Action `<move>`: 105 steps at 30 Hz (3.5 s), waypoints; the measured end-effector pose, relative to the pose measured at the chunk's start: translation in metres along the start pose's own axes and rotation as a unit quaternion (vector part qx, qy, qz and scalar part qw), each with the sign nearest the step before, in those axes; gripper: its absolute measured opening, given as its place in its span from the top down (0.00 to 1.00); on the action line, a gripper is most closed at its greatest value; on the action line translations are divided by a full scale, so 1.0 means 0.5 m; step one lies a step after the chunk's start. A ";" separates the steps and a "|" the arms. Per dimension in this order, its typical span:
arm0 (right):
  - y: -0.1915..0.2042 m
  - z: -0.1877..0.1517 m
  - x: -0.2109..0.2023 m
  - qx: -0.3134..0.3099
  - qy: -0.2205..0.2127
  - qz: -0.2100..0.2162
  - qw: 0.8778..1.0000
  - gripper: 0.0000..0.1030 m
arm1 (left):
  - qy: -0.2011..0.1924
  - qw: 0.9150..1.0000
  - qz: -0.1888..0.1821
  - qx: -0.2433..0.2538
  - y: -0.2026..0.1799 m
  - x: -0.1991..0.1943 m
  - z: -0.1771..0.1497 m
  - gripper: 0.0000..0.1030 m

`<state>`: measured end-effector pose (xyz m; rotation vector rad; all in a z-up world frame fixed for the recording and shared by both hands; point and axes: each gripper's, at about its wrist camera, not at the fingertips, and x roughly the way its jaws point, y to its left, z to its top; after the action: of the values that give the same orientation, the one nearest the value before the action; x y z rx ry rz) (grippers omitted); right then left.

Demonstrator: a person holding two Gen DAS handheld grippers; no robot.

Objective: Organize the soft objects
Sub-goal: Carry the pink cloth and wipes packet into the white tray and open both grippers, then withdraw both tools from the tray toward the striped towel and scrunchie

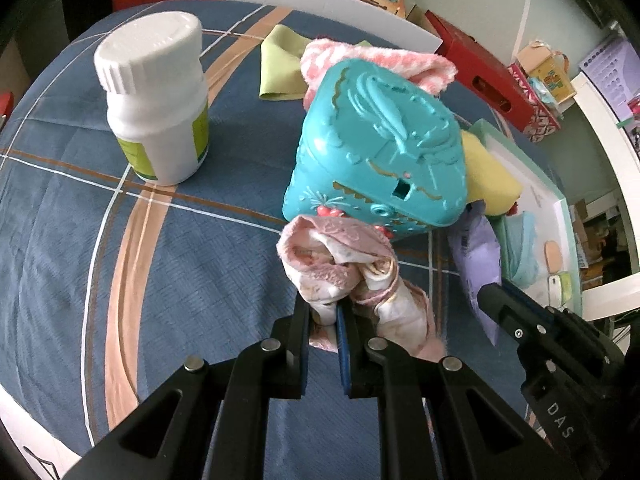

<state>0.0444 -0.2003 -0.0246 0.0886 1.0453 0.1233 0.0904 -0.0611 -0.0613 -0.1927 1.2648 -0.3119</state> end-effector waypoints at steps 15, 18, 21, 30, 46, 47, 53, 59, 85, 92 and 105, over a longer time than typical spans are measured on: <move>0.020 -0.037 -0.082 0.001 -0.050 0.001 0.999 0.90 | -0.038 0.999 -0.030 0.016 0.022 -0.096 -0.032 0.89; 0.020 -0.039 -0.110 0.005 -0.070 0.003 0.998 0.90 | -0.052 0.997 -0.038 0.029 0.007 -0.126 -0.032 0.89; 0.015 -0.029 -0.142 0.007 -0.095 -0.004 0.995 0.90 | -0.074 0.995 -0.050 0.046 -0.019 -0.161 -0.023 0.89; -0.075 0.033 -0.197 0.054 -0.133 -0.043 0.989 0.90 | -0.126 0.983 -0.060 0.116 -0.155 -0.233 0.063 0.89; -0.319 0.118 -0.269 0.162 -0.167 -0.142 0.962 0.90 | -0.132 0.968 -0.062 0.206 -0.384 -0.158 0.186 0.89; -0.337 0.116 -0.268 0.170 -0.166 -0.148 0.960 0.90 | -0.126 0.967 -0.065 0.210 -0.398 -0.143 0.185 0.89; -0.434 0.082 -0.231 0.213 -0.144 -0.186 0.948 0.90 | -0.095 0.967 -0.054 0.230 -0.460 -0.023 0.183 0.89; -0.519 0.043 -0.148 0.240 -0.098 -0.222 0.940 0.90 | -0.062 0.975 -0.039 0.210 -0.465 0.091 0.189 0.89; -0.537 0.017 -0.139 0.278 -0.057 -0.202 0.937 0.43 | -0.103 0.963 0.108 0.225 -0.430 0.060 0.173 0.29; -0.509 0.025 -0.141 0.272 -0.046 -0.185 0.943 0.24 | -0.124 0.960 0.149 0.200 -0.341 0.001 0.177 0.17; -0.459 0.036 -0.113 0.244 -0.020 -0.195 0.950 0.00 | -0.147 0.968 0.154 0.136 -0.187 -0.071 0.197 0.13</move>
<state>0.0458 -0.4360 0.0025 0.3291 1.0153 -0.4988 0.1633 -0.1401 0.0286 0.1869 0.9281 -0.1777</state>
